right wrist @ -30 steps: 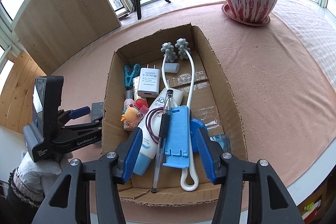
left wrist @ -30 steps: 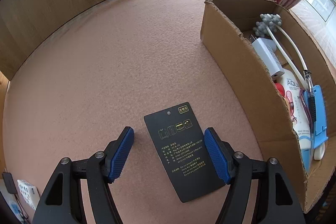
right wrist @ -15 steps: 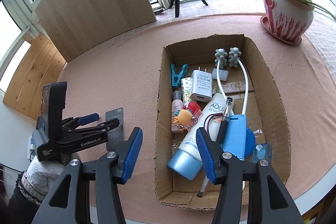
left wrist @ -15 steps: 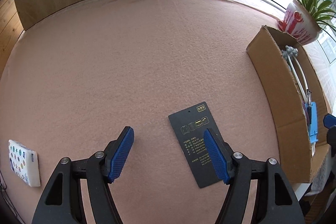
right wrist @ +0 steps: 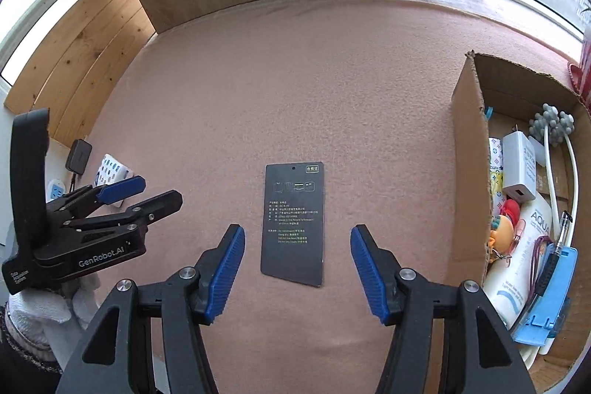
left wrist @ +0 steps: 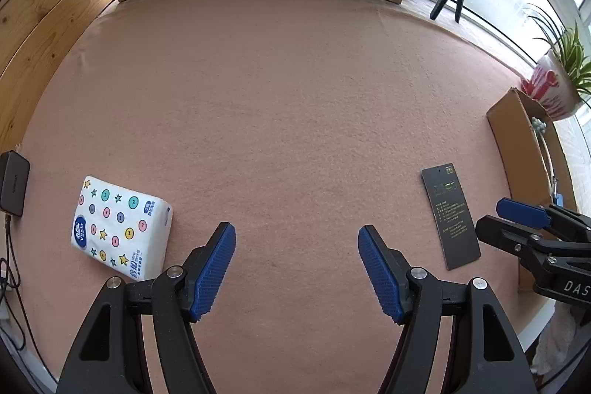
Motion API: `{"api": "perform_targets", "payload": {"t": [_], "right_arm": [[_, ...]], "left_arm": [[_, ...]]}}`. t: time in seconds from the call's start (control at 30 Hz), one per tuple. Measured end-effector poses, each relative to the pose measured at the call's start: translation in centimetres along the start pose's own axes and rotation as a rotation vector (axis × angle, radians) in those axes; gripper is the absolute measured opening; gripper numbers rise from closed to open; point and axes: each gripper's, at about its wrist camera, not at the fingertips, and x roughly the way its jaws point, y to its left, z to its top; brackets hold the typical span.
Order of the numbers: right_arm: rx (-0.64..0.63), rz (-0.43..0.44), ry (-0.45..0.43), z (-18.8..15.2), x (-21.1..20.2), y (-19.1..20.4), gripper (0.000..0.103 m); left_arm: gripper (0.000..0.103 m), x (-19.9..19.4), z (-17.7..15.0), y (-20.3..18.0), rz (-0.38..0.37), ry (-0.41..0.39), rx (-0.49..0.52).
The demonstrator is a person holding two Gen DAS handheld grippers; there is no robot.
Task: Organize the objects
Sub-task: 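Withdraw both tools and reach the right gripper to the black card, then grasp the black card with the right gripper and lift it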
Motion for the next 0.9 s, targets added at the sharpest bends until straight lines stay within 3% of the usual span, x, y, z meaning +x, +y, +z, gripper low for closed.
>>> {"api": "perform_targets", "payload": {"t": [0.2,0.4,0.77,0.9], "right_arm": [[0.015,-0.034,0.078,1.4,3.2,-0.1,0.056],[0.025,-0.014,0.135,2.5,4.7,0.0,0.056],[-0.147,-0.112,0.184,2.1,5.3,1.9,0.056],[-0.217,-0.165,0.179,1.3,5.2,2.6,0.048]], "left_arm": [[0.073,-0.7,-0.5,3.3,-0.013,-0.019,-0.055],[0.073,-1.0,-0.5,4.5,-0.026,-0.032,-0.087],[0.073,0.0,-0.7,5.6,-0.04,-0.022,-0.11],[0.073,0.0,-0.6,5.5,-0.043,-0.024,-0.112]]}}
